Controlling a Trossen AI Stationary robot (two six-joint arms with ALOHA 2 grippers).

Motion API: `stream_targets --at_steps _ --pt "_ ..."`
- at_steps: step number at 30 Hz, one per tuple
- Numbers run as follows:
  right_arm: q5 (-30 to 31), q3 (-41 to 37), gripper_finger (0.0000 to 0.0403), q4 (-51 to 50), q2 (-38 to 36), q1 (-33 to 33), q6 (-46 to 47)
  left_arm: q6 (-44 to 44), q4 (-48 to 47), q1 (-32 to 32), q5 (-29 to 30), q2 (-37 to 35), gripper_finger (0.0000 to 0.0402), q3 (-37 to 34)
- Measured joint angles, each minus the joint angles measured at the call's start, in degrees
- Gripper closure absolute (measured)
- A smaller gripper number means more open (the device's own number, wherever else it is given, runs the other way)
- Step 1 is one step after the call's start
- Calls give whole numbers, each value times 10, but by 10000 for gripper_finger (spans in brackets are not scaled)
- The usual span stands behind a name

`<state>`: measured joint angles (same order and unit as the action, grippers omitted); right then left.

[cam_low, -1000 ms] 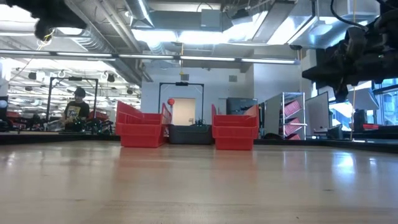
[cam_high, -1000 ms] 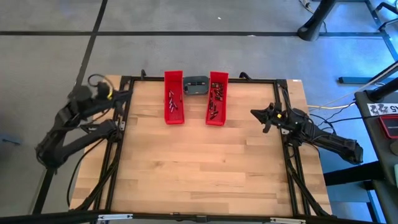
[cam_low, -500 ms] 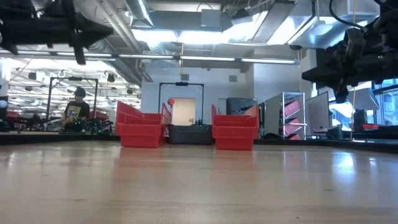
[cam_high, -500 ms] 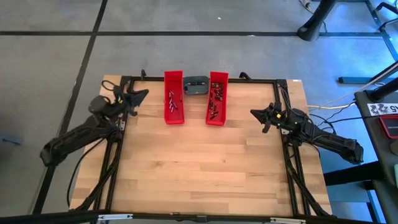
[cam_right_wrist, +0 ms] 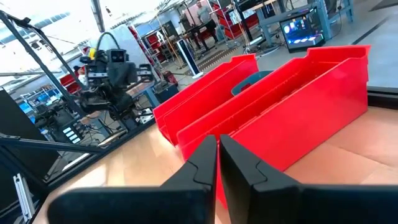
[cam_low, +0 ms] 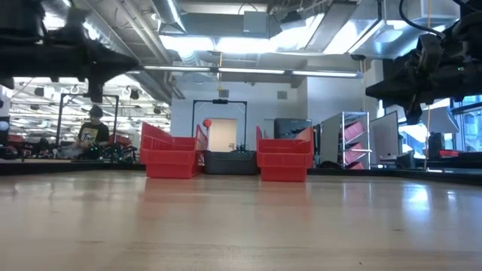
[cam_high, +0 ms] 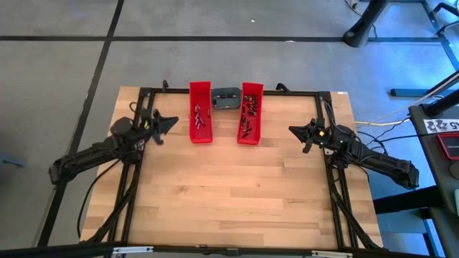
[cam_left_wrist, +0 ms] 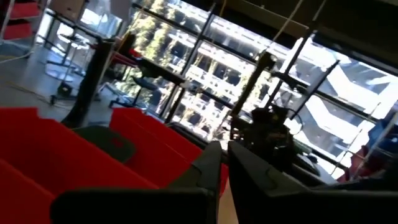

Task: Sort batteries
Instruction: Return to Home Position

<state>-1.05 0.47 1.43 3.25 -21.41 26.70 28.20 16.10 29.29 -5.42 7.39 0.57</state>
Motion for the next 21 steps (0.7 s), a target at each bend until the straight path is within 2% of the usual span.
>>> stream_targets --at_steps 4,9,12,15,21 --pt "0 0 381 0 0 0 0 -36 -66 -53 22 -73 379 0" --pt "1 0 381 0 0 0 0 -130 -109 -132 28 -71 380 0" --pt "2 0 381 0 0 0 0 -119 -148 -186 71 -71 380 0" --pt "1 0 381 0 0 0 0 -125 -152 -232 80 -71 378 0" --pt "1 0 381 0 0 0 0 -215 -152 -281 80 -71 375 0"
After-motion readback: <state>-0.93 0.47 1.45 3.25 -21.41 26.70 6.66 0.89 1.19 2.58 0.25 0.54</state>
